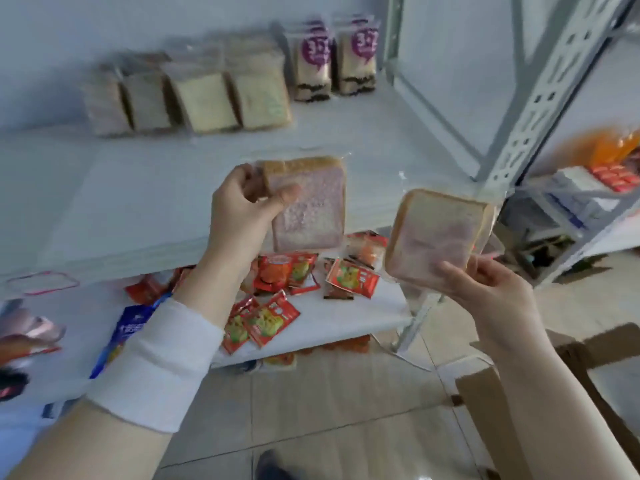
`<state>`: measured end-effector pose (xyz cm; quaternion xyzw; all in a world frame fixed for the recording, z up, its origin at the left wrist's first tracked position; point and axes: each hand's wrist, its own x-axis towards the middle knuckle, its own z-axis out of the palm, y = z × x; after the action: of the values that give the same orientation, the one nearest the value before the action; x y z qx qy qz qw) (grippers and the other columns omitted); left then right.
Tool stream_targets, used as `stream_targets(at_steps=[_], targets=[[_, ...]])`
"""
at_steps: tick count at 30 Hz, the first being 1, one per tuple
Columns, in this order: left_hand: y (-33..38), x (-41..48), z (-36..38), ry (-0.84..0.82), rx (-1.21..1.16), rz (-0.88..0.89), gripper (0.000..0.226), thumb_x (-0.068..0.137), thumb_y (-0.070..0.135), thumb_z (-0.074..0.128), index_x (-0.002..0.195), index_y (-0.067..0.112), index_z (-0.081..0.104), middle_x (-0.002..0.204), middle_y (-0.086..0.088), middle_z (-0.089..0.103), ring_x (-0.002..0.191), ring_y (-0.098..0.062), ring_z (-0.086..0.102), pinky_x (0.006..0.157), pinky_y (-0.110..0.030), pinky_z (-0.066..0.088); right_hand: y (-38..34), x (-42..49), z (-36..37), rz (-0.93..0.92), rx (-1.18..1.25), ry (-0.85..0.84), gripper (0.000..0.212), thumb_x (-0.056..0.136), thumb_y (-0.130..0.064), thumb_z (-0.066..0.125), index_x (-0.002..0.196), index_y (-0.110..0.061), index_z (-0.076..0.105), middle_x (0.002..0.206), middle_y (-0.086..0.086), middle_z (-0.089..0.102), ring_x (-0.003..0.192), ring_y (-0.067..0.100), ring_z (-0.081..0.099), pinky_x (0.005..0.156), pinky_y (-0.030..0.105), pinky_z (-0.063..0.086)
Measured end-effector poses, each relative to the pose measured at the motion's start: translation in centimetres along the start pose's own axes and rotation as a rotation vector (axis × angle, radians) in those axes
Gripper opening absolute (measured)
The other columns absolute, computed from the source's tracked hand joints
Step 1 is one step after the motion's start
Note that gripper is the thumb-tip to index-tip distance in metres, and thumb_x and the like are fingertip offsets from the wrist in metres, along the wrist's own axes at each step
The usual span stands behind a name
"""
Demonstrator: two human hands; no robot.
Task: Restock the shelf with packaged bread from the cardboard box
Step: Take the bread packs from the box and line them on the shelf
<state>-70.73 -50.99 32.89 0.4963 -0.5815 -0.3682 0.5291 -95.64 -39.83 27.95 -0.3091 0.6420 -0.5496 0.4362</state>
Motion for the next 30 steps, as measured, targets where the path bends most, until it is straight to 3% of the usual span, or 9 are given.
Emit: stream_targets(at_steps=[4, 8, 11, 13, 17, 20, 22, 26, 30], targets=[[-1.7, 5.3, -14.1, 0.197, 0.028, 0.0, 0.022, 0.073, 0.015, 0.075, 0.082, 0.025, 0.057, 0.069, 0.019, 0.065, 0.063, 0.013, 0.059, 0.056, -0.004, 0.043, -3.7, 1.7, 14.9, -0.134, -0.06, -0.151, 0.007, 0.07, -0.024, 0.077, 0.075, -0.022, 0.072, 0.079, -0.001, 0.075, 0.076, 0.014, 0.069, 0.07, 0.029, 0.056], [-5.5, 10.1, -24.5, 0.313, 0.067, -0.057, 0.031, 0.072, 0.014, 0.076, 0.098, 0.014, 0.059, 0.085, 0.009, 0.065, 0.073, 0.003, 0.061, 0.062, -0.008, 0.047, -4.5, 4.0, 28.6, -0.148, -0.094, -0.234, 0.009, 0.072, -0.02, 0.076, 0.078, -0.018, 0.069, 0.082, 0.006, 0.071, 0.078, 0.02, 0.065, 0.083, 0.041, 0.053], [-8.3, 14.1, -28.4, 0.373, 0.079, -0.089, 0.029, 0.072, 0.013, 0.076, 0.096, 0.013, 0.06, 0.081, 0.009, 0.063, 0.072, 0.0, 0.059, 0.064, -0.009, 0.047, -4.4, 6.2, 36.4, -0.158, -0.12, -0.258, 0.018, 0.073, -0.02, 0.077, 0.086, -0.01, 0.069, 0.077, 0.003, 0.066, 0.072, 0.017, 0.059, 0.076, 0.039, 0.051], [-10.0, 17.3, -30.0, 0.397, 0.083, -0.104, 0.025, 0.072, 0.015, 0.076, 0.091, 0.014, 0.06, 0.077, 0.011, 0.061, 0.067, 0.0, 0.056, 0.06, -0.007, 0.045, -4.5, 8.2, 40.5, -0.173, -0.13, -0.249, 0.029, 0.073, -0.02, 0.077, 0.097, -0.006, 0.068, 0.079, 0.002, 0.066, 0.072, 0.015, 0.057, 0.071, 0.031, 0.048], [-13.2, 24.1, -31.4, 0.402, 0.099, -0.121, 0.022, 0.071, 0.016, 0.077, 0.084, 0.016, 0.06, 0.079, 0.004, 0.062, 0.073, -0.012, 0.057, 0.07, -0.024, 0.047, -4.9, 12.7, 47.4, -0.188, -0.117, -0.179, 0.036, 0.078, -0.016, 0.072, 0.11, -0.01, 0.055, 0.093, 0.004, 0.066, 0.08, 0.017, 0.058, 0.069, 0.025, 0.043], [-15.5, 28.9, -31.2, 0.371, 0.119, -0.123, 0.025, 0.071, 0.018, 0.078, 0.088, 0.014, 0.06, 0.081, 0.001, 0.061, 0.076, -0.015, 0.055, 0.071, -0.026, 0.045, -4.6, 15.9, 51.7, -0.212, -0.158, -0.1, 0.032, 0.079, -0.02, 0.072, 0.099, -0.017, 0.047, 0.085, -0.003, 0.058, 0.073, 0.013, 0.053, 0.062, 0.023, 0.039], [-16.9, 31.4, -31.0, 0.395, 0.133, -0.133, 0.027, 0.071, 0.021, 0.077, 0.091, 0.013, 0.061, 0.082, 0.001, 0.06, 0.076, -0.015, 0.054, 0.073, -0.028, 0.045, -4.5, 17.6, 53.9, -0.24, -0.215, -0.064, 0.027, 0.081, -0.02, 0.07, 0.099, -0.014, 0.051, 0.089, -0.002, 0.057, 0.081, 0.016, 0.053, 0.07, 0.024, 0.038], [-19.2, 34.4, -30.6, 0.466, 0.065, -0.156, 0.036, 0.072, 0.021, 0.077, 0.102, 0.014, 0.058, 0.081, 0.016, 0.056, 0.073, 0.003, 0.053, 0.064, -0.004, 0.043, -4.1, 19.9, 56.4, -0.328, -0.433, 0.068, 0.036, 0.084, -0.024, 0.066, 0.113, -0.004, 0.059, 0.119, 0.014, 0.05, 0.113, 0.029, 0.042, 0.099, 0.032, 0.033], [-19.9, 35.3, -29.6, 0.474, 0.03, -0.143, 0.039, 0.074, 0.022, 0.076, 0.105, 0.013, 0.055, 0.087, 0.016, 0.057, 0.079, 0.004, 0.055, 0.066, -0.001, 0.042, -3.8, 19.9, 57.5, -0.368, -0.444, 0.172, 0.04, 0.083, -0.016, 0.066, 0.118, -0.007, 0.05, 0.114, 0.012, 0.051, 0.111, 0.027, 0.039, 0.09, 0.024, 0.027]])
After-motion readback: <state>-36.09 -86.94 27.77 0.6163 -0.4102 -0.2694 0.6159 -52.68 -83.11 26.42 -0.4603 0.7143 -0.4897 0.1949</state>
